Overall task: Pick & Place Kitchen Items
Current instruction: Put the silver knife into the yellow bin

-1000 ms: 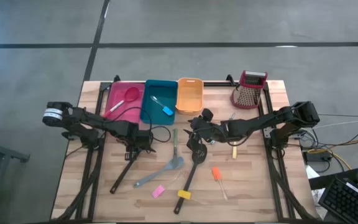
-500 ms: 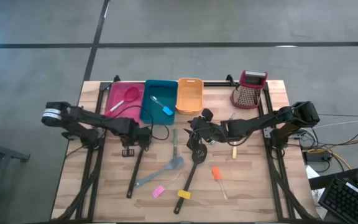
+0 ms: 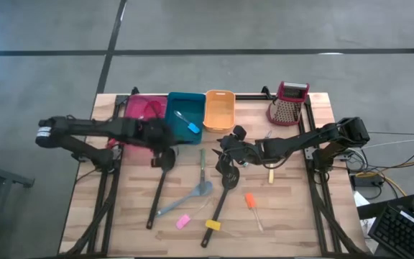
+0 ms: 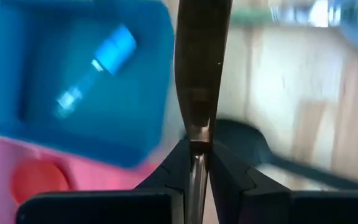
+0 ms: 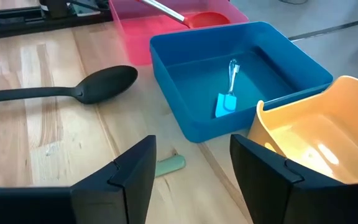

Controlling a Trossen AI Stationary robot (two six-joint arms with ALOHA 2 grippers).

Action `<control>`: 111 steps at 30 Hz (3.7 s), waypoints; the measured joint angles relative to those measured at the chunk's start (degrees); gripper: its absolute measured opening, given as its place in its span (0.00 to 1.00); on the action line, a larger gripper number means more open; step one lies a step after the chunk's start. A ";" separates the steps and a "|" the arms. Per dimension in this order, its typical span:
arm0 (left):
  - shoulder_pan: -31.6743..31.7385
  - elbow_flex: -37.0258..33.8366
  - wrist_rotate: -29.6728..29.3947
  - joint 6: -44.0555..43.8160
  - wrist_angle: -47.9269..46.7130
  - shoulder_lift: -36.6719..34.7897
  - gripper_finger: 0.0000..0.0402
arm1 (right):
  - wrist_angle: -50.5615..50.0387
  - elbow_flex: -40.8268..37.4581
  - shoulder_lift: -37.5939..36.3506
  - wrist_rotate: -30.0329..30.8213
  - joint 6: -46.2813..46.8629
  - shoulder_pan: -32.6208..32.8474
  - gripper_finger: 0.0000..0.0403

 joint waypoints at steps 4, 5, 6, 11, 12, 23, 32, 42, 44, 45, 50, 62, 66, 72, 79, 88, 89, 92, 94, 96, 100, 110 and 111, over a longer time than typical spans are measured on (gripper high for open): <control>6.01 7.11 2.69 4.60 1.38 2.45 0.09 | 0.00 0.00 0.00 0.00 -0.01 -0.01 0.51; 7.70 8.82 3.87 5.12 1.38 3.32 0.09 | -0.22 0.00 -0.06 0.00 -0.20 0.00 0.52; 9.43 10.60 5.00 5.49 1.48 4.23 0.09 | -0.52 0.00 -0.22 0.02 -0.50 0.00 0.52; 16.51 16.49 10.96 7.12 1.77 9.61 0.09 | -2.72 0.00 -3.35 1.40 -1.31 0.02 0.52; 17.50 17.18 11.60 7.37 1.75 10.73 0.09 | -3.64 0.00 -4.38 2.54 -1.31 0.20 0.52; 24.69 20.11 17.47 9.88 3.24 21.91 0.09 | -13.00 -1.23 -14.43 6.07 1.17 1.40 0.43; 26.98 22.64 18.60 9.49 3.17 25.81 0.09 | -18.50 -3.52 -21.63 6.15 3.23 2.22 0.37; 27.09 24.01 19.99 8.08 3.10 25.33 0.09 | -18.59 -4.48 -23.56 6.10 2.63 3.39 0.31; 27.07 24.03 21.10 8.39 4.23 25.33 0.09 | -18.60 -4.48 -23.88 6.19 1.77 3.40 0.30; 26.97 23.90 22.76 8.73 5.44 25.32 0.09 | -18.58 -4.48 -24.11 6.73 1.51 3.52 0.30; 25.98 23.38 30.59 10.69 14.59 24.70 0.09 | -18.46 -4.93 -25.74 16.61 1.49 6.64 0.27; 19.87 23.34 44.64 11.30 34.01 22.41 0.09 | -7.95 -14.95 -26.93 31.62 -1.28 18.74 0.22; 17.74 23.34 47.87 13.01 38.96 22.36 0.09 | 2.56 -19.48 -26.97 31.61 -6.43 21.81 0.23; 16.15 23.25 64.87 15.67 43.02 22.32 0.09 | 28.64 -28.70 -26.93 26.56 -18.41 25.30 0.29; 14.12 20.88 68.40 13.33 53.59 22.30 0.09 | 49.45 -33.33 -26.91 13.94 -28.09 24.60 0.40; 13.97 18.51 68.31 8.80 62.22 22.30 0.09 | 49.68 -29.27 -22.74 13.27 -29.22 18.28 0.55; 13.94 18.51 68.00 8.31 62.18 22.30 0.09 | 49.79 -28.66 -22.16 13.03 -29.22 17.61 0.56; 13.92 18.57 66.81 7.55 62.51 22.31 0.09 | 49.86 -26.91 -20.53 12.46 -29.31 16.01 0.60; 13.94 18.59 66.79 7.51 62.86 22.30 0.09 | 49.88 -25.59 -19.34 11.39 -29.55 14.96 0.61; 13.97 18.59 66.74 7.51 62.84 22.30 0.09 | 49.88 -24.26 -18.21 11.11 -29.59 14.00 0.62; 13.94 18.59 66.73 7.44 62.84 22.30 0.09 | 49.88 -21.99 -15.92 7.88 -28.66 11.97 0.63; 13.98 18.59 66.77 6.71 62.79 22.30 0.09 | 49.75 -17.00 -11.49 3.45 -26.29 7.82 0.53; 13.98 18.59 66.77 6.63 62.80 22.30 0.09 | 49.71 -16.78 -11.25 3.43 -26.23 7.54 0.51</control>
